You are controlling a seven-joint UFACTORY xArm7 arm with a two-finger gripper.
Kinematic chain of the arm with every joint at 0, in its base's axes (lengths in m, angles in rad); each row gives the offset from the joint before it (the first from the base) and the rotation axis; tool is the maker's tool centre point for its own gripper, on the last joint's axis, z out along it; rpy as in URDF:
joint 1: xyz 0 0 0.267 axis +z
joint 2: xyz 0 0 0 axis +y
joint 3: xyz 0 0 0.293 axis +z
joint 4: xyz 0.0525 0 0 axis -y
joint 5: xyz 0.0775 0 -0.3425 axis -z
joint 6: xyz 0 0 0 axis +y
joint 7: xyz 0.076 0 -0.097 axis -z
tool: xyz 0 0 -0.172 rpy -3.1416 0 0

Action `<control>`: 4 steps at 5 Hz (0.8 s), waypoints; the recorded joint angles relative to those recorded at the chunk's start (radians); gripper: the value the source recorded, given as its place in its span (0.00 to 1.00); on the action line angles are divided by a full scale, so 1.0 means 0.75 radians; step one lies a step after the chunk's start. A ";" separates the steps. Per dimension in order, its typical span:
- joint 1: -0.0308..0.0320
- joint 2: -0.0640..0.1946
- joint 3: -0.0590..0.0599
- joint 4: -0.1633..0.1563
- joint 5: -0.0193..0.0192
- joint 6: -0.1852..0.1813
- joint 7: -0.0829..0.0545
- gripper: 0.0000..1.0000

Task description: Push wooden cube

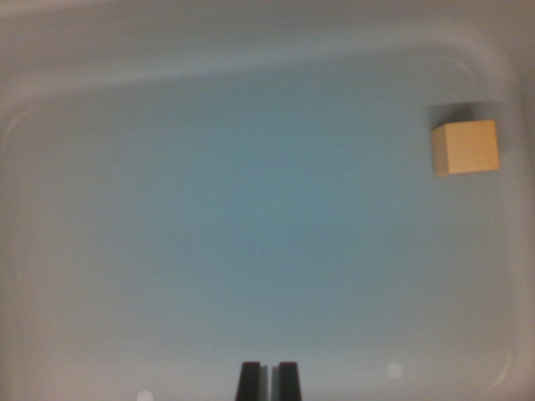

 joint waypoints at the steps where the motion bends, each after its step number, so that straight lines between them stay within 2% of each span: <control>1: -0.0065 0.015 -0.005 -0.012 0.0023 -0.025 -0.015 0.00; 2: -0.0065 0.015 -0.005 -0.012 0.0023 -0.025 -0.015 0.00; 3: -0.0150 0.036 -0.011 -0.028 0.0053 -0.058 -0.035 0.00; 4: -0.0150 0.036 -0.011 -0.028 0.0053 -0.058 -0.035 0.00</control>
